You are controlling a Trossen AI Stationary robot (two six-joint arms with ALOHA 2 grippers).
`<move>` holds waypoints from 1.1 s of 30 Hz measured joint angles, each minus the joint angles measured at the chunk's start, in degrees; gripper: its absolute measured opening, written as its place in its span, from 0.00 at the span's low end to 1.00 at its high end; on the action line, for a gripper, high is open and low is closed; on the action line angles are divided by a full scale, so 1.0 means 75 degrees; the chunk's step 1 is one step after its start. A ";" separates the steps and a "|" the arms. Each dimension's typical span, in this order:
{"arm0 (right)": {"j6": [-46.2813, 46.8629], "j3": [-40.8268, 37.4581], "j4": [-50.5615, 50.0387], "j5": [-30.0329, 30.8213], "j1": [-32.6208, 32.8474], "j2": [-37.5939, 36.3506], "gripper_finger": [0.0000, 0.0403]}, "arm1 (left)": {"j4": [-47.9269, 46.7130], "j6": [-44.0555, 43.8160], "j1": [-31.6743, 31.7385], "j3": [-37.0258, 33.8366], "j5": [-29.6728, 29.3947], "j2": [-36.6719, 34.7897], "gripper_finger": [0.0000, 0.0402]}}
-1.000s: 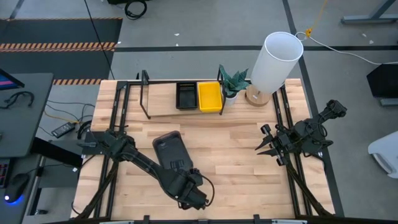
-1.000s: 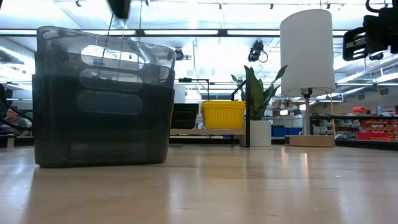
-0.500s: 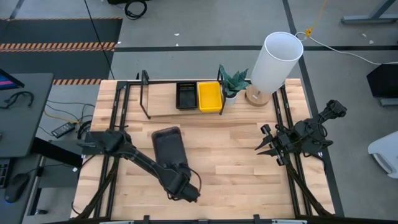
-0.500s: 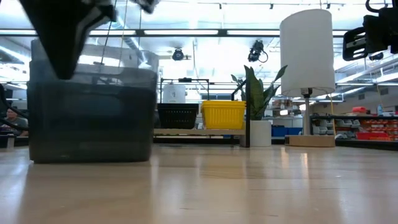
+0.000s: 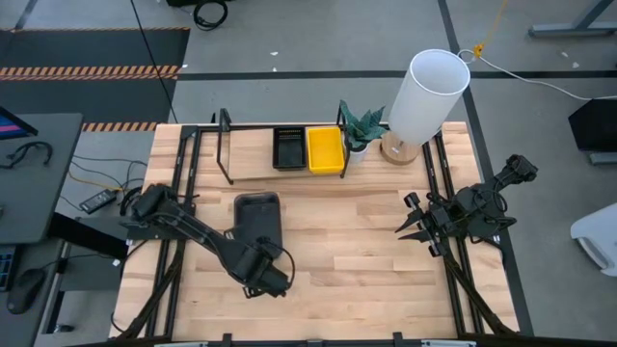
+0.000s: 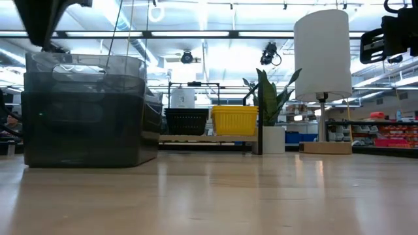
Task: Stack baskets on shelf by color
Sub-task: Put the stacked black bins on the shelf
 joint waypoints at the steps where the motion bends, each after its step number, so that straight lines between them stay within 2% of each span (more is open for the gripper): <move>1: -0.0003 0.0000 -0.0002 0.0000 0.0002 0.0000 0.22 | 0.0010 -0.0003 -0.0005 0.0000 -0.0096 -0.0051 0.07; 5: 0.0000 0.0000 0.0000 0.0000 0.0002 0.0000 0.22 | 0.0034 0.0198 -0.0027 0.0000 -0.0578 -0.0072 0.17; 13: 0.0000 0.0000 0.0000 0.0000 0.0000 0.0000 0.22 | 0.1047 0.1627 0.0035 -0.0003 -0.0822 0.0077 0.47; 17: -0.0001 0.0000 -0.0002 0.0000 0.0000 0.0000 0.22 | 0.1032 0.1720 0.0130 -0.0126 -0.1050 0.0086 0.54; 22: -0.0002 0.0000 0.0000 0.0000 0.0003 0.0000 0.22 | 0.1451 0.1929 0.0178 -0.0861 -0.1041 0.0097 0.52; 26: -0.0003 0.0000 -0.0002 0.0000 0.0001 0.0000 0.22 | 0.1982 0.2056 0.0204 -0.1519 -0.0494 0.0103 0.47; 30: -0.0001 0.0000 -0.0001 0.0002 0.0002 0.0000 0.22 | 0.2031 0.1974 0.0308 -0.1802 -0.0255 0.0111 0.38; 33: 0.0000 0.0001 -0.0001 0.0000 0.0003 0.0000 0.22 | 0.2001 0.2036 0.0366 -0.1808 -0.0243 0.0111 0.27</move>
